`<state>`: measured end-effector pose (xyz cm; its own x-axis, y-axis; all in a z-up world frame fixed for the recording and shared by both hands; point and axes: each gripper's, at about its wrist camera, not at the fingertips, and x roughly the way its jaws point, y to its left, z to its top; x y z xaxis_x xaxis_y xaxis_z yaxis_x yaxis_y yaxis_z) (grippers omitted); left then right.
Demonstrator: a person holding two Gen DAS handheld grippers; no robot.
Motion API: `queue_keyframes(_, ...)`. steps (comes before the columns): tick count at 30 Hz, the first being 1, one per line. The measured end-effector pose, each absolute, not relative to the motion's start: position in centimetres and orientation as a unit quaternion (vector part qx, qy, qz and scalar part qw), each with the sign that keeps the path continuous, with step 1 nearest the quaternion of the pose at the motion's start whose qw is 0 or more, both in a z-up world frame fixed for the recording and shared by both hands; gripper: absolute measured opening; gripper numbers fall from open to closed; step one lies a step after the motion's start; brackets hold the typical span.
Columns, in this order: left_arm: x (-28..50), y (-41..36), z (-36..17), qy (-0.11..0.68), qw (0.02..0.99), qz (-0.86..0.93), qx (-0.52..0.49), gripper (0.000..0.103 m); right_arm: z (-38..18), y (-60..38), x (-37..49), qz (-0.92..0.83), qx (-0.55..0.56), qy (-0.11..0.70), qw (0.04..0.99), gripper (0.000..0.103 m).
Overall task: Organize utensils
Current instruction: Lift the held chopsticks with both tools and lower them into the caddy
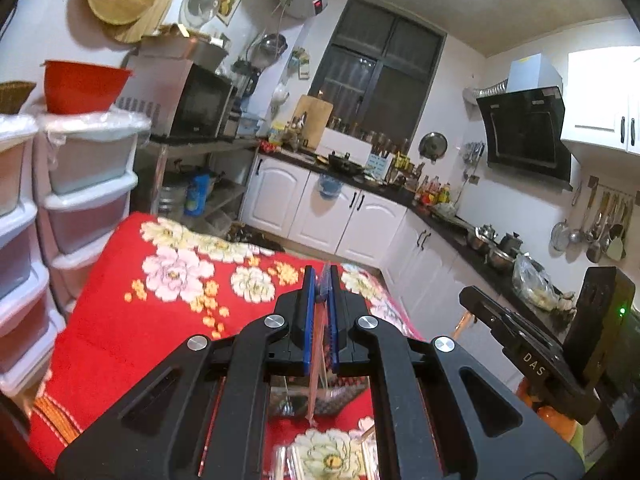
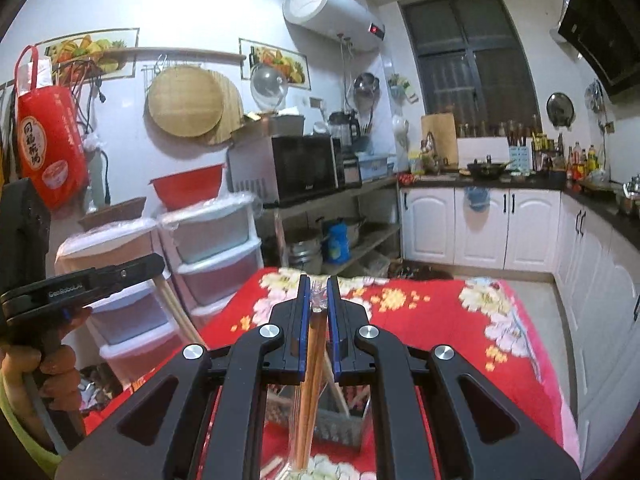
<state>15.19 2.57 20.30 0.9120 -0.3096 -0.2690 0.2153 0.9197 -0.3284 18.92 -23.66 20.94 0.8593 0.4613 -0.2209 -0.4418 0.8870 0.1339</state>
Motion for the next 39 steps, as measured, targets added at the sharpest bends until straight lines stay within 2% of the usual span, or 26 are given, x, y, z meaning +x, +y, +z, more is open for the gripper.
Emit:
queue_keyframes(16,18.5,1.9,23.3,0.116,0.982,-0.088,-0.120,0.001,23.8,-23.3,22.5,0.203,0.039,0.077,0.975,0.008)
queue_keyframes(25,20.2,1.1,21.8,0.110,0.986,-0.064,-0.105,0.001,22.6,-22.7,23.5,0.177,0.017,0.060,0.982,0.008)
queue_keyframes(39,22.7,1.2,17.7,0.136,0.984,-0.051,-0.104,0.001,18.2,-21.4,25.5,0.178,0.015,0.090,0.980,0.008)
